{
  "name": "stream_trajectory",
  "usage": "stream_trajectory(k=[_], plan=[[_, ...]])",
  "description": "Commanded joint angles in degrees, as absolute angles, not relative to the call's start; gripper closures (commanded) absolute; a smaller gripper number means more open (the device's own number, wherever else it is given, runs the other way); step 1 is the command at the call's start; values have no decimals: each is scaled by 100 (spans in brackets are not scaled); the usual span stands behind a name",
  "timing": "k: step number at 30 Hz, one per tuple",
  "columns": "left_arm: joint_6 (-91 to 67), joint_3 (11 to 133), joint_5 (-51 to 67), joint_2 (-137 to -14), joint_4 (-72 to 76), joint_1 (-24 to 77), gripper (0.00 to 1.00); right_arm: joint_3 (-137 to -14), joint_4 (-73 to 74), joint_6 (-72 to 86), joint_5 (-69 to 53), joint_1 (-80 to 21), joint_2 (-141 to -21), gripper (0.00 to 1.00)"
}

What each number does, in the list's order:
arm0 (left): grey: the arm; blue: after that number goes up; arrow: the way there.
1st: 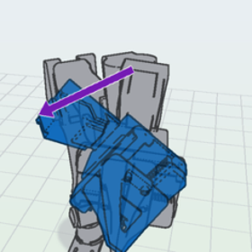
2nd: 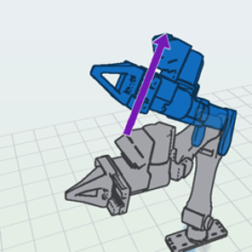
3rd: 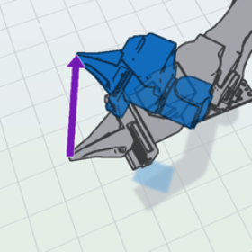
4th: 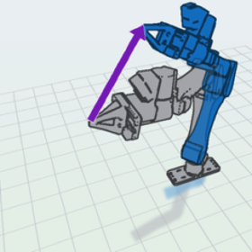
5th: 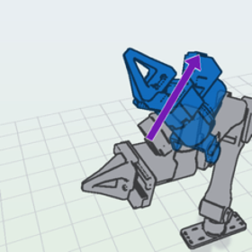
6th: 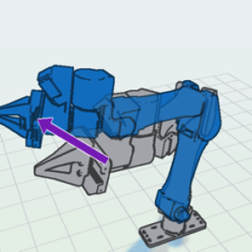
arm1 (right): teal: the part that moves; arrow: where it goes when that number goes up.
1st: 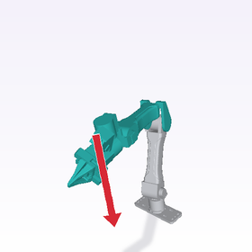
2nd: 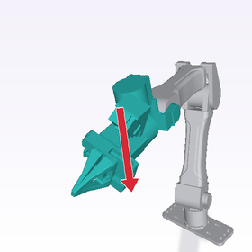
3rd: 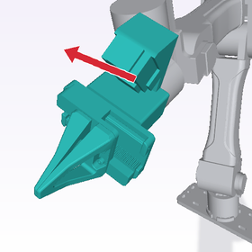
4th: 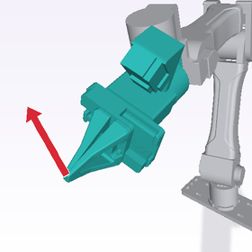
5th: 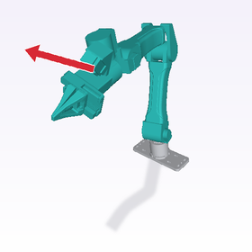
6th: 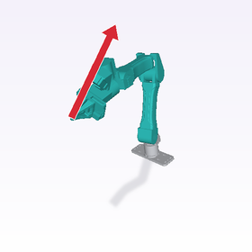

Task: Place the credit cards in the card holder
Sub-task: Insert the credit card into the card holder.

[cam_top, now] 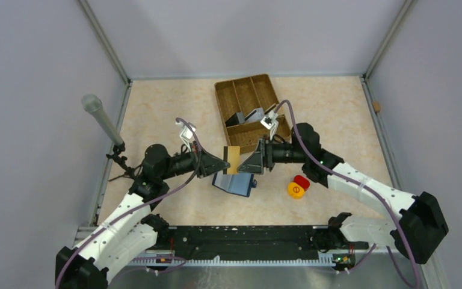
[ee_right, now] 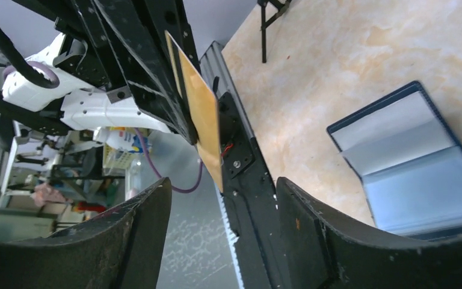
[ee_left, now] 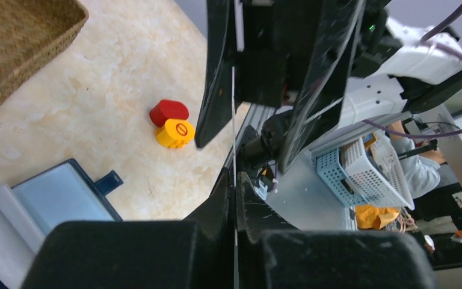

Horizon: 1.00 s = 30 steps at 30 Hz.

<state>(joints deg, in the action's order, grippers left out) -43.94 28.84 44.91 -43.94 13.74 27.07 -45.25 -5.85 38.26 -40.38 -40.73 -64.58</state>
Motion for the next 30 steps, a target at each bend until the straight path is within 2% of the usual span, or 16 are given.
stream_trajectory(k=[1, 9, 14, 17, 18, 19, 20, 21, 22, 23, 27, 30], plan=[[-4977, 2812, 4328, -4253, 2417, 2730, 100, -4389, -2074, 4565, -3859, -4343, -6553, 40], [-5131, 2606, 4393, -4295, 2498, 2781, 100, -4324, -2660, 4854, -3867, -4451, -6876, 62], [-5142, 2525, 4394, -4313, 2483, 2813, 100, -4263, -2981, 4950, -3847, -4617, -7025, 80], [-5064, 2518, 4423, -4369, 2413, 2825, 100, -4219, -3002, 5002, -3756, -4644, -7050, 100], [-4937, 2554, 4437, -4398, 2286, 2825, 100, -4174, -3001, 5035, -3678, -4642, -7030, 100], [-4661, 2682, 4399, -4417, 1786, 2826, 89, -4107, -2970, 5081, -3512, -4642, -6987, 100], [-4319, 2829, 4204, -4420, 1224, 2827, 62, -4032, -2855, 5122, -3280, -4647, -6930, 100], [-3938, 2971, 3896, -4425, 587, 2831, 41, -3935, -2728, 5149, -3071, -4643, -6854, 100], [-3637, 3095, 3469, -4415, 49, 2833, 25, -3839, -2642, 5206, -2863, -4645, -6779, 100], [-3358, 3192, 3014, -4397, -463, 2836, 16, -3720, -2491, 5289, -2630, -4642, -6701, 100], [-2981, 3304, 1706, -4564, -1354, 2875, 2, -3229, -1966, 5735, -1637, -4662, -6418, 100], [-3025, 3367, 1487, -5030, -1509, 2954, 1, -3072, -1461, 5985, -1120, -4745, -6439, 100]])
